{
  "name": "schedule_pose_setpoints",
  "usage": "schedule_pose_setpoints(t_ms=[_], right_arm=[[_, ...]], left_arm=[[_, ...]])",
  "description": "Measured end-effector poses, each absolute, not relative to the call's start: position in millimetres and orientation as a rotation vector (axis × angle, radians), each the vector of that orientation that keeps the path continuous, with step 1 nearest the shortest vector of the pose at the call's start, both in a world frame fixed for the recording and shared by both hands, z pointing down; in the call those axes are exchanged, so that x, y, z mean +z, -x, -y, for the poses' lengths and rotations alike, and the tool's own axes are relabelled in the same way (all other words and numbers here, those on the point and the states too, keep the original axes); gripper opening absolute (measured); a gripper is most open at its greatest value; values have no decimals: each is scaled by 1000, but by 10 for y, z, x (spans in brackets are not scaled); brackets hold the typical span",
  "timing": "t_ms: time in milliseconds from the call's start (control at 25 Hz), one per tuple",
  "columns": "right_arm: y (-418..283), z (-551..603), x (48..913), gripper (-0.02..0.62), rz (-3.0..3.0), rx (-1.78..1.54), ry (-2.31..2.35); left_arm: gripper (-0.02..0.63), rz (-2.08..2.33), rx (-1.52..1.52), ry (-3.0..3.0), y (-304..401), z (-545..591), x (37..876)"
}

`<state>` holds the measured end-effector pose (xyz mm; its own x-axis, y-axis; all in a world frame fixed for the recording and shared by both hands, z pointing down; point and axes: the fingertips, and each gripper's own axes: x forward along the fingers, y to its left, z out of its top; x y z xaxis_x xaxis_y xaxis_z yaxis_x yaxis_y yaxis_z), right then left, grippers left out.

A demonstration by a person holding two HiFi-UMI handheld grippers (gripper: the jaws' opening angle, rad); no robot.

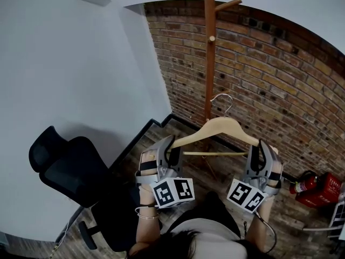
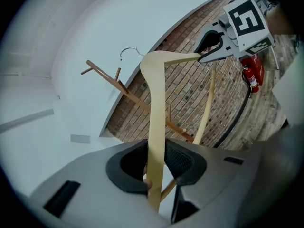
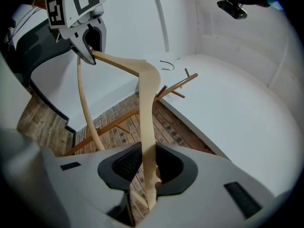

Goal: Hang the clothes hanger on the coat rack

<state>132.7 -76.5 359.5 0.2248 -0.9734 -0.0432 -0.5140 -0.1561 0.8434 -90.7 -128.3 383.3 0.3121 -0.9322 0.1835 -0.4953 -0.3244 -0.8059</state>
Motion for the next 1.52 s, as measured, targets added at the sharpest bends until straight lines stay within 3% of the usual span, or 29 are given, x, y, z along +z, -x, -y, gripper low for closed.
schedule_pose_setpoints(t_ms=[1520], right_arm=[[-1540,2113,3178,106,1463,-952,-1751]], left_arm=[[106,-1384,-864,1856,730,2441,3431]])
